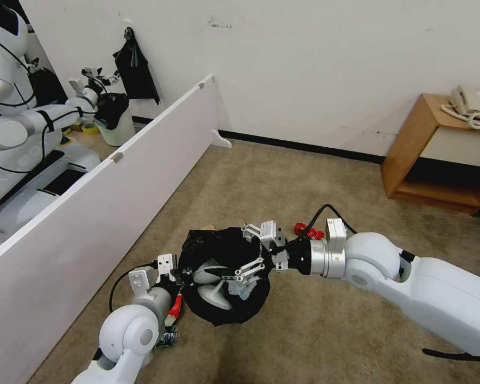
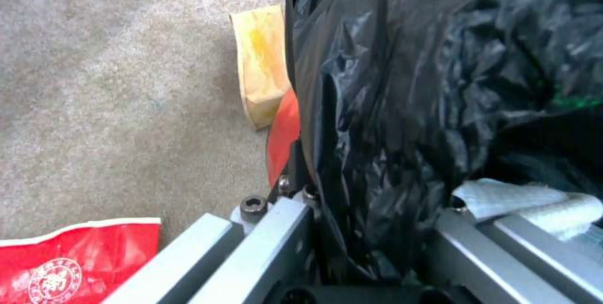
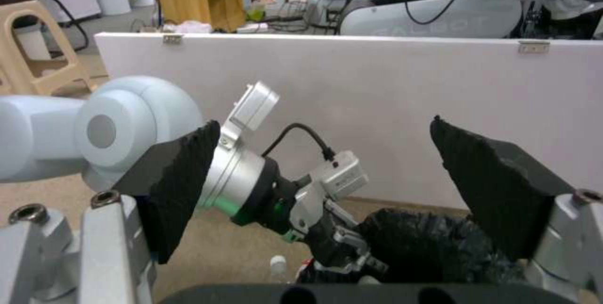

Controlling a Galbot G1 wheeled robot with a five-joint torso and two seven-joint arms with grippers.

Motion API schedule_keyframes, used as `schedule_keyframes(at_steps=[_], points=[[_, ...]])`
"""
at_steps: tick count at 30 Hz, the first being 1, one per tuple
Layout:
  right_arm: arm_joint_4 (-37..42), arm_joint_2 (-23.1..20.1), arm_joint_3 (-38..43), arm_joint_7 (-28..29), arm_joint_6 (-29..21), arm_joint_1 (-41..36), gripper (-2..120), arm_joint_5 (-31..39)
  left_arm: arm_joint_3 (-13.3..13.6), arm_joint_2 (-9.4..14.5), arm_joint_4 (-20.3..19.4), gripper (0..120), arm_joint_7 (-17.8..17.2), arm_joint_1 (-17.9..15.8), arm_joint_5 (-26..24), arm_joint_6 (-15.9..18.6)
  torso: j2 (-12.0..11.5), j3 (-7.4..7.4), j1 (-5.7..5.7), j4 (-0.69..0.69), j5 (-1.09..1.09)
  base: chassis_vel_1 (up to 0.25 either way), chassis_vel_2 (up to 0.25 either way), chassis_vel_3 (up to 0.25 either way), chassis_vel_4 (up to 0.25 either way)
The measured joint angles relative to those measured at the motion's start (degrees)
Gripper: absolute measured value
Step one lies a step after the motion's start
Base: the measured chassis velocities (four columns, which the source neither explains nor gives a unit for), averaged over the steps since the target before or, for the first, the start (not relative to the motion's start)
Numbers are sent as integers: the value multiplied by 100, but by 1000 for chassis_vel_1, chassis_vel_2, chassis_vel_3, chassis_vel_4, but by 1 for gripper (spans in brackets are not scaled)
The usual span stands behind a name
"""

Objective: Pick up the trash bin, then pick up the garbage from the floor and place it into the trash bin.

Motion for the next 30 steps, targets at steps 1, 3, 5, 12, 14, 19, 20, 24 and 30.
schedule_keyframes(at_steps=[1,3,5,12,14,19,20,24,30], points=[[11,-8,12,2,1,1,88,3,0,-8,-6,0,-10,13,11,0,0,0,0,0,0,0,0,0,0],[20,-17,20,4,1,1,88,9,1,-13,-16,0,-25,26,14,0,0,0,0,0,0,0,0,0,0],[45,-34,53,19,7,-2,88,24,-2,-26,-26,0,-55,44,14,1,0,0,0,0,0,0,0,0,0],[102,-91,162,33,25,-17,88,74,-15,-64,-72,0,-117,72,-24,19,0,0,0,0,0,0,0,0,0],[120,-140,267,34,53,-37,88,108,-17,-103,-110,0,-199,94,-82,65,0,0,0,0,1,0,0,0,0],[119,-241,486,51,115,-62,88,193,-33,-120,-192,0,-351,173,-237,142,0,0,0,0,0,0,0,0,0],[119,-241,486,51,115,-62,88,193,-33,-120,-192,0,-351,173,-237,142,0,0,0,0,0,0,0,0,0],[61,-385,652,53,225,-34,88,276,-96,-94,-300,0,-437,290,-303,190,0,0,0,0,0,0,0,0,0],[17,-433,724,217,277,-38,88,339,-130,-133,-398,0,-523,419,-303,263,0,0,0,0,0,0,0,0,0]])
